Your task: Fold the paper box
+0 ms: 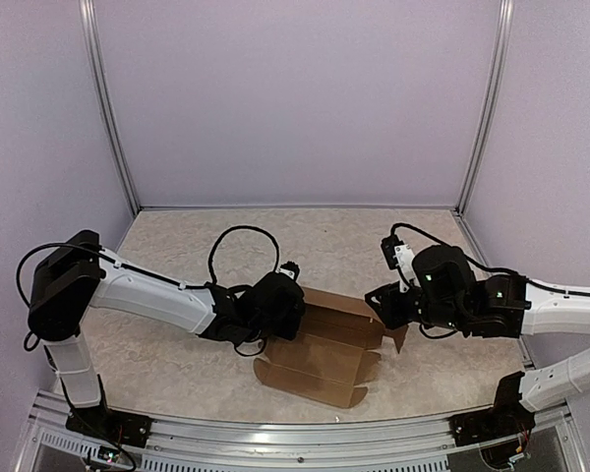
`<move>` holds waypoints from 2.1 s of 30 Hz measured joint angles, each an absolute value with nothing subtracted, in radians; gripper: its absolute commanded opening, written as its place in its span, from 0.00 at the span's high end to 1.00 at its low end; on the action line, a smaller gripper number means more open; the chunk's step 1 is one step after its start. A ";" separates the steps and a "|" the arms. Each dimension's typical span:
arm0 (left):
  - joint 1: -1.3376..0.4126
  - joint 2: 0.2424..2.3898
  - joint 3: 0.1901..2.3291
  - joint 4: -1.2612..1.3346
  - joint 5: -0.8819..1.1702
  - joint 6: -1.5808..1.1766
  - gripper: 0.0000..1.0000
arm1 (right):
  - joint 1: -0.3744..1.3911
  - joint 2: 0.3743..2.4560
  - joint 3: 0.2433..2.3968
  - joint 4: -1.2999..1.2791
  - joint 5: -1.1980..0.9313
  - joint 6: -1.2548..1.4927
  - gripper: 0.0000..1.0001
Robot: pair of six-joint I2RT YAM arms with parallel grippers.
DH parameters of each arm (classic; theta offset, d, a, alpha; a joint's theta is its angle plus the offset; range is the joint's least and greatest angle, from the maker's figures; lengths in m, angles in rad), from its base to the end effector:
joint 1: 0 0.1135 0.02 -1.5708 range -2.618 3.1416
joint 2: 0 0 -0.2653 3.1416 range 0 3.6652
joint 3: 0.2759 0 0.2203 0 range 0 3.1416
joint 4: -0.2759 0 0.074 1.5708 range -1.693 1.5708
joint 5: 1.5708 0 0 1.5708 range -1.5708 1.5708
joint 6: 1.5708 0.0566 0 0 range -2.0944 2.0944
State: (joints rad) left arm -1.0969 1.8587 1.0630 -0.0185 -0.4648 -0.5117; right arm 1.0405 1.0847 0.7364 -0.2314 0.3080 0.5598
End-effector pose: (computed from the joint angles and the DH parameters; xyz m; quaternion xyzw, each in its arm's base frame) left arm 0.1924 -0.3195 0.1679 0.1794 0.8904 -0.1105 0.4035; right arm 0.1275 0.1835 0.2621 -0.1361 0.8617 0.2431 0.4241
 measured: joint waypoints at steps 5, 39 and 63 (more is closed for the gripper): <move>-1.112 1.859 1.063 -0.063 -0.493 -0.553 1.00 | 1.036 1.109 0.745 -0.292 0.323 0.641 0.71; -1.193 1.824 1.034 -0.108 -0.596 -0.722 1.00 | 0.965 1.241 0.688 -0.150 0.251 1.065 0.72; -1.192 1.734 1.032 -0.108 -0.616 -0.758 1.00 | 0.963 1.060 0.670 -0.123 0.270 1.087 0.59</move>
State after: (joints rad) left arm -1.1923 1.7336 1.0317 -0.1078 -0.6155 -0.7582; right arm 0.9634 1.0603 0.6704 -0.1226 0.2703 1.0866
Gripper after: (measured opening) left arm 0.017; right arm 0.389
